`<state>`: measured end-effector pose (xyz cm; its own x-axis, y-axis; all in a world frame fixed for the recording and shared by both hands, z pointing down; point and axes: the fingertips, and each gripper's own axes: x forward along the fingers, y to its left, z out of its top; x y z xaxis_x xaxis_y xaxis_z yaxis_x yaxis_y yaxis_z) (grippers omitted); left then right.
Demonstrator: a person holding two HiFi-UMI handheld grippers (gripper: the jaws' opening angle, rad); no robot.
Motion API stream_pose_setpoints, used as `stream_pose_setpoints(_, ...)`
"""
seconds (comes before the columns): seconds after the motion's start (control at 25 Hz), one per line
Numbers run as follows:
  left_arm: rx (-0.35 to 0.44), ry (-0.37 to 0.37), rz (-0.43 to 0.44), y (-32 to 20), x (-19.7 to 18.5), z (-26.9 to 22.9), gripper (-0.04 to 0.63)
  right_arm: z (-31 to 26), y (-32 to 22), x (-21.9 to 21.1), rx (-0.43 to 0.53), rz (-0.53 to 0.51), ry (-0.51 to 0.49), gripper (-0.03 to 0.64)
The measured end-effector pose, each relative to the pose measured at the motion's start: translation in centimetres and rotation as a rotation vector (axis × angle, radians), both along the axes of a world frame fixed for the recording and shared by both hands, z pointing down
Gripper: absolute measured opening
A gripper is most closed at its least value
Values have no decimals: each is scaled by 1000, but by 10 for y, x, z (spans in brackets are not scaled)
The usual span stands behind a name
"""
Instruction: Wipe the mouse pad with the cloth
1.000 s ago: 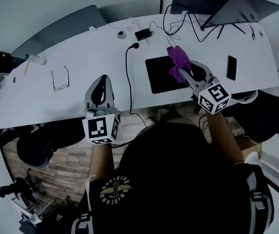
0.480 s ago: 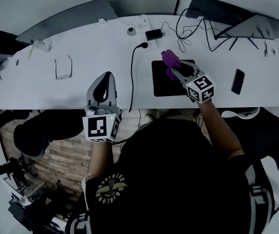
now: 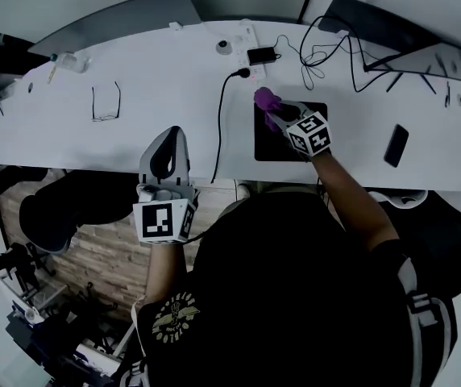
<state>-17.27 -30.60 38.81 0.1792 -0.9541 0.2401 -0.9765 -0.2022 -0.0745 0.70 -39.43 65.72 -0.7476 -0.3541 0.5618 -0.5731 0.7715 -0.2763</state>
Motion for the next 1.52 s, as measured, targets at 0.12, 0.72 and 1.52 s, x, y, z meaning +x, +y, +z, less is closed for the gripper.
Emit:
stream_pose_setpoints(0.12,-22,-9,-31,2,-5,2,2,35,2,-15,-61,-44,54,101)
stream_pose_setpoints(0.72,1,-12,-29,5,-4,5,2,100,-14,31,-196,95,196,104)
stream_pose_setpoints(1.52,29,8,84,1,22,3,2,104,-11,175,-189,387,333,106)
